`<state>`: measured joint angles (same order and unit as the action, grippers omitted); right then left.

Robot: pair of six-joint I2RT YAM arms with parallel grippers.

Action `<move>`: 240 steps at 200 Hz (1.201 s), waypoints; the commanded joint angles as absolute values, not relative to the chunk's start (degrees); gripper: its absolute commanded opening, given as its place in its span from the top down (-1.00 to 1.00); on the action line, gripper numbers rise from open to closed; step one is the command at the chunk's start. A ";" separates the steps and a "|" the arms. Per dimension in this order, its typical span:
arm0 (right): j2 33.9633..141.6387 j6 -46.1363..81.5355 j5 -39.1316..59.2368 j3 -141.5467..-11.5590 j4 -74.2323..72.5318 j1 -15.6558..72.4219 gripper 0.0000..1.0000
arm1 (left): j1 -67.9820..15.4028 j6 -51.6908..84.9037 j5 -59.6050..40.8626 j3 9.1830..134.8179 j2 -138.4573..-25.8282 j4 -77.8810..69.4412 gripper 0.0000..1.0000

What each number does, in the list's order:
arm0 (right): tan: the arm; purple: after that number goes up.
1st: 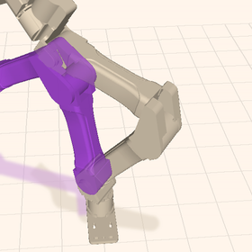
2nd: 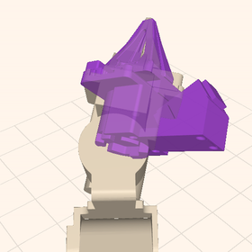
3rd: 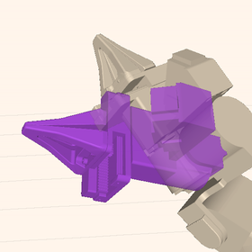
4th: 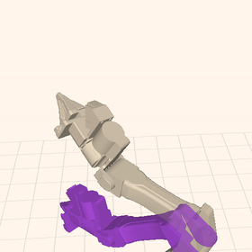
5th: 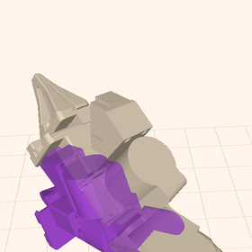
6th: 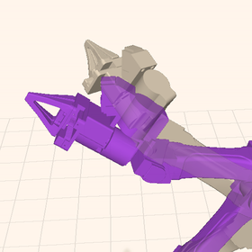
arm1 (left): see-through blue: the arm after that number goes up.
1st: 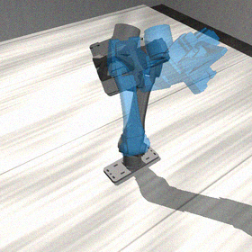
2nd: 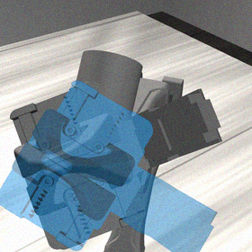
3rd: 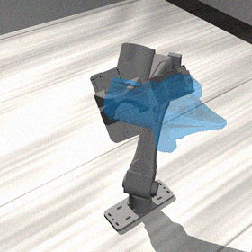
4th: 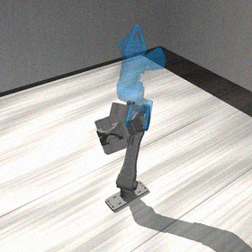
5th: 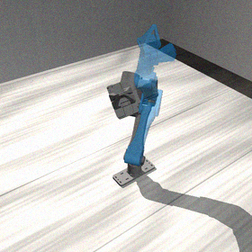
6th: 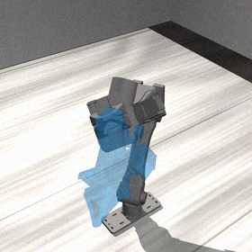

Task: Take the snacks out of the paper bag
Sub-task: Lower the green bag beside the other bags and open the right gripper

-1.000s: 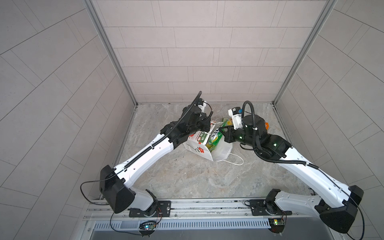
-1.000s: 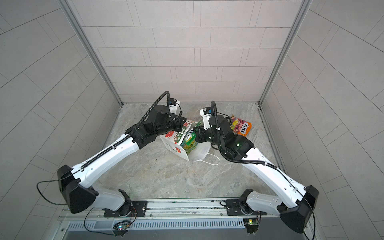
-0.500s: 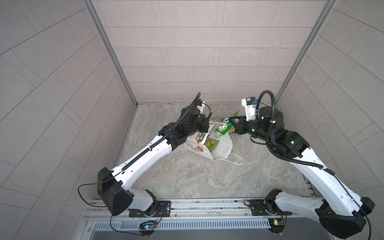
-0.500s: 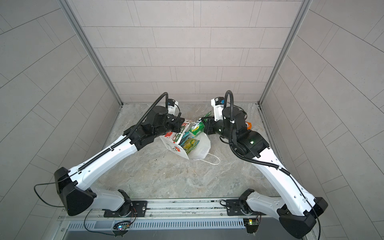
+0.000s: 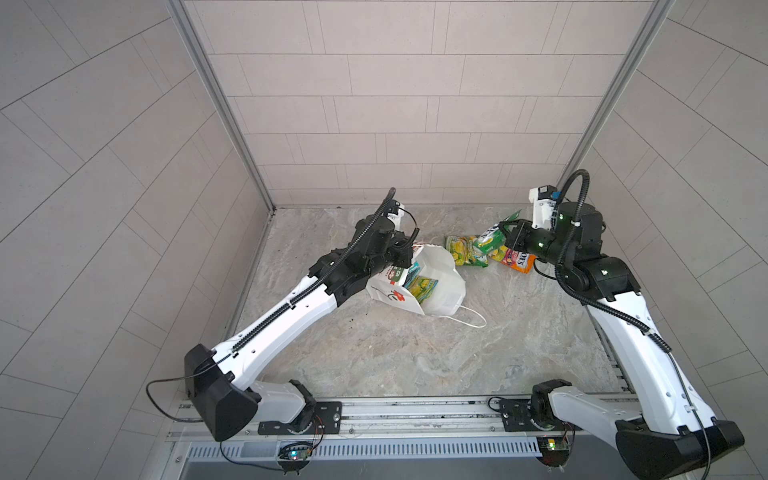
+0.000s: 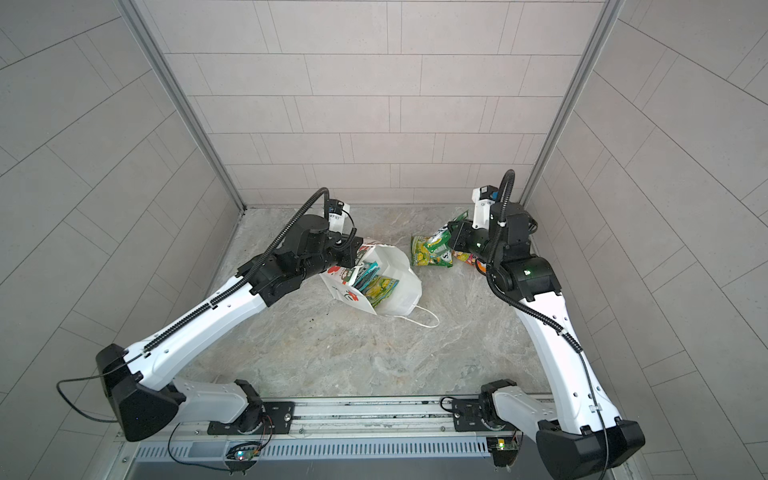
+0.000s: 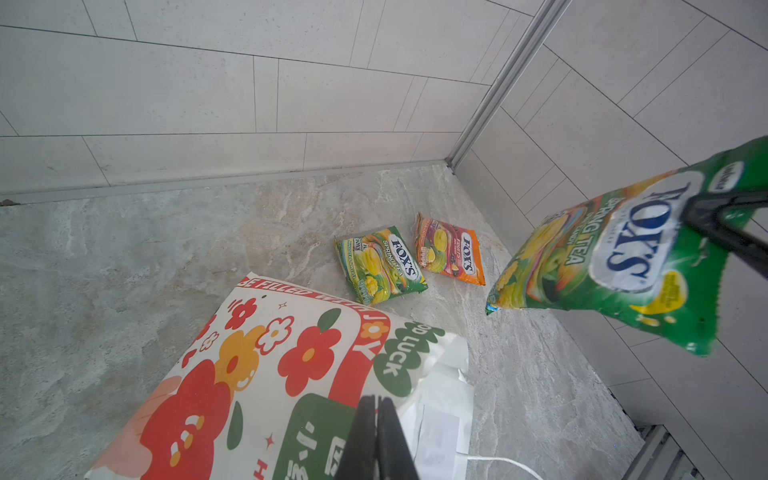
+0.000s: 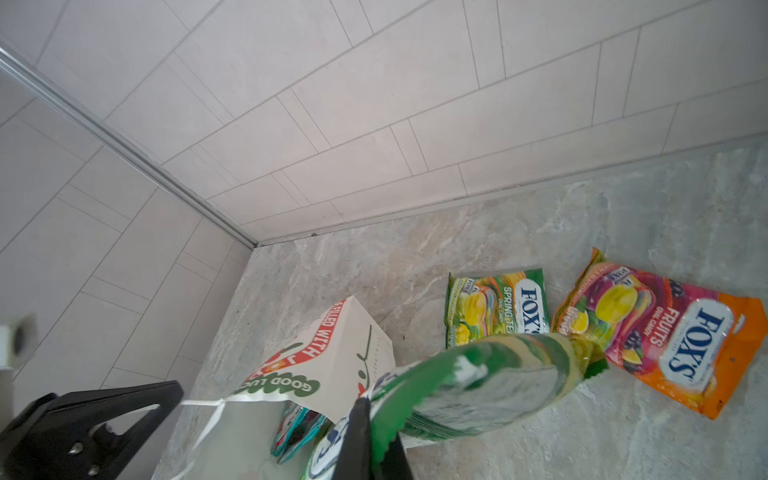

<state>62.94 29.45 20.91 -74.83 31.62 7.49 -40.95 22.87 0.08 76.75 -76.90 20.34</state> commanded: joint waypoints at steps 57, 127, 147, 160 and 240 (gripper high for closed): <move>64.16 19.99 26.28 -61.95 29.28 4.40 1.00 | -41.00 21.62 2.37 75.80 -75.06 20.57 1.00; 70.33 21.79 39.49 -55.71 21.51 4.64 1.00 | -41.05 21.01 2.50 76.69 -75.33 21.40 1.00; 72.59 23.47 43.79 -54.81 17.69 5.33 1.00 | -40.98 21.01 2.37 76.69 -75.42 21.53 1.00; 73.79 23.99 45.38 -54.48 15.80 5.95 1.00 | -40.97 21.06 2.37 76.65 -75.40 21.69 1.00; 82.12 17.99 42.50 -54.63 21.34 5.48 1.00 | -40.97 21.18 2.71 76.65 -75.51 21.99 1.00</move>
